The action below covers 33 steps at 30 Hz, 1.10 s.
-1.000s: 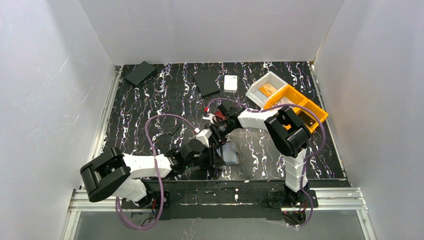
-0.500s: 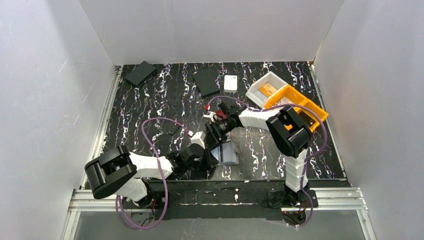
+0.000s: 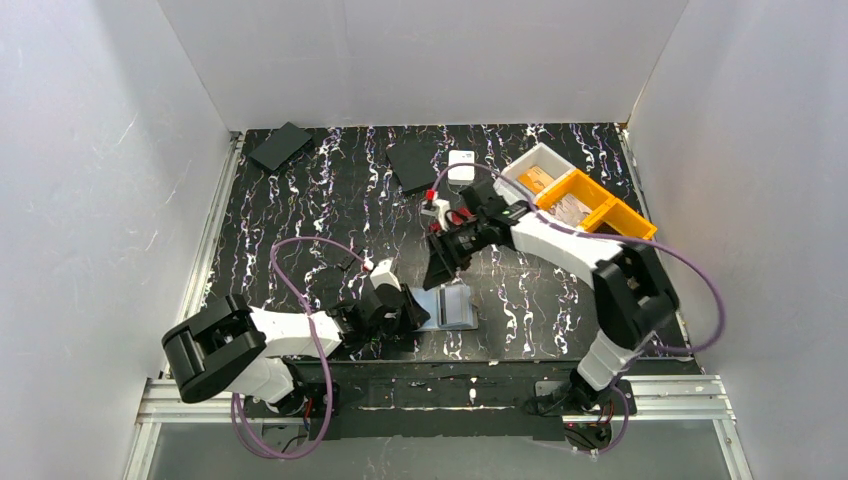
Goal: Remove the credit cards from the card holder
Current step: Open the card holder at the center of the board, then remove the credit card from the card holder.
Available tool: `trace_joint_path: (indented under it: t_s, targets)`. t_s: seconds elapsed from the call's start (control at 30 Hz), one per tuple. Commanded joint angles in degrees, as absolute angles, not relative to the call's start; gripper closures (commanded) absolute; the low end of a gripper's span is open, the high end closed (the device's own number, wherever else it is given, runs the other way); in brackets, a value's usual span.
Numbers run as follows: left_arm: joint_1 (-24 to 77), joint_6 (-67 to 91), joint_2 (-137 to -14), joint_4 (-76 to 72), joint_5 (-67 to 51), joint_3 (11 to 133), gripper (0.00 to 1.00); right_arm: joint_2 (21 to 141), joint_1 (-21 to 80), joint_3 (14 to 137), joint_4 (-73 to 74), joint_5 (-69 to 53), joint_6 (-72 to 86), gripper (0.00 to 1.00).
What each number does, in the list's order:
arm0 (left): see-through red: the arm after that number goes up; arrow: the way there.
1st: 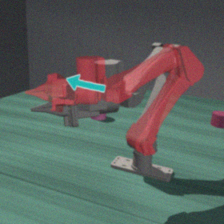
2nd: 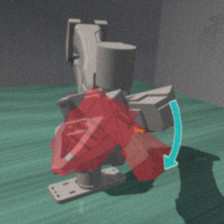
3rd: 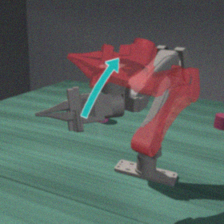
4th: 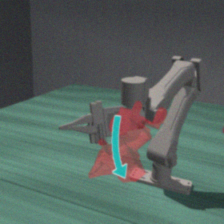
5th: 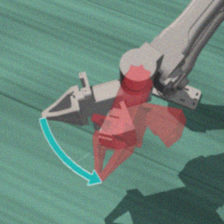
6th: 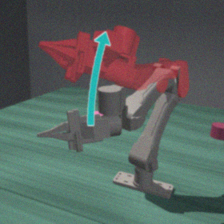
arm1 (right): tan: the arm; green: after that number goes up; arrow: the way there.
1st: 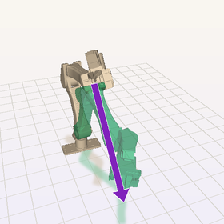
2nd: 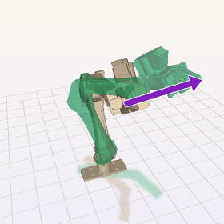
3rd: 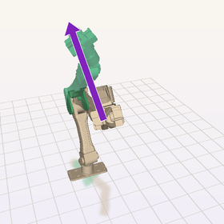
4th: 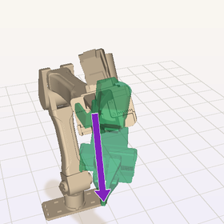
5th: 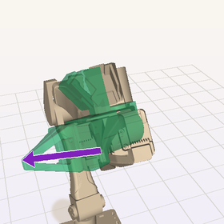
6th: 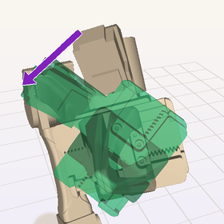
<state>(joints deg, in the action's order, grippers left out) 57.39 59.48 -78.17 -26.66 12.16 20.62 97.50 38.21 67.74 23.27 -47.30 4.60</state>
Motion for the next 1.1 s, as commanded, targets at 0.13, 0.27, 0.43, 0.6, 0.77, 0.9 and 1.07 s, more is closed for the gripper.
trace_joint_path:
  t_s: [0.13,0.27,0.43,0.6,0.77,0.9,1.07]
  targets:
    - [56.61,56.94,-78.22,-22.92,8.34,23.60,0.66,86.31,32.74,59.63,31.54,-38.88,-3.74,0.37]
    - [55.66,57.55,-81.12,-23.05,4.42,26.57,0.62,86.32,32.57,56.43,30.78,-37.49,-0.60,0.39]
    - [55.09,59.78,-84.41,-23.76,3.04,28.02,0.59,85.97,31.79,52.05,25.20,-35.95,5.73,0.44]
    - [54.56,61.76,-86.50,-24.20,2.49,27.73,0.58,88.10,30.28,50.40,21.82,-39.45,8.77,0.55]
    - [54.14,62.60,-87.38,-25.41,1.58,27.30,0.58,88.73,30.15,49.50,17.59,-43.29,12.16,0.62]
    - [53.73,63.33,-89.12,-27.95,0.12,26.74,0.57,89.36,30.06,48.64,16.15,-43.75,13.35,0.61]
    - [53.54,64.70,-90.71,-30.98,-0.62,25.75,0.57,90.05,29.67,47.71,15.36,-42.70,14.23,0.61]
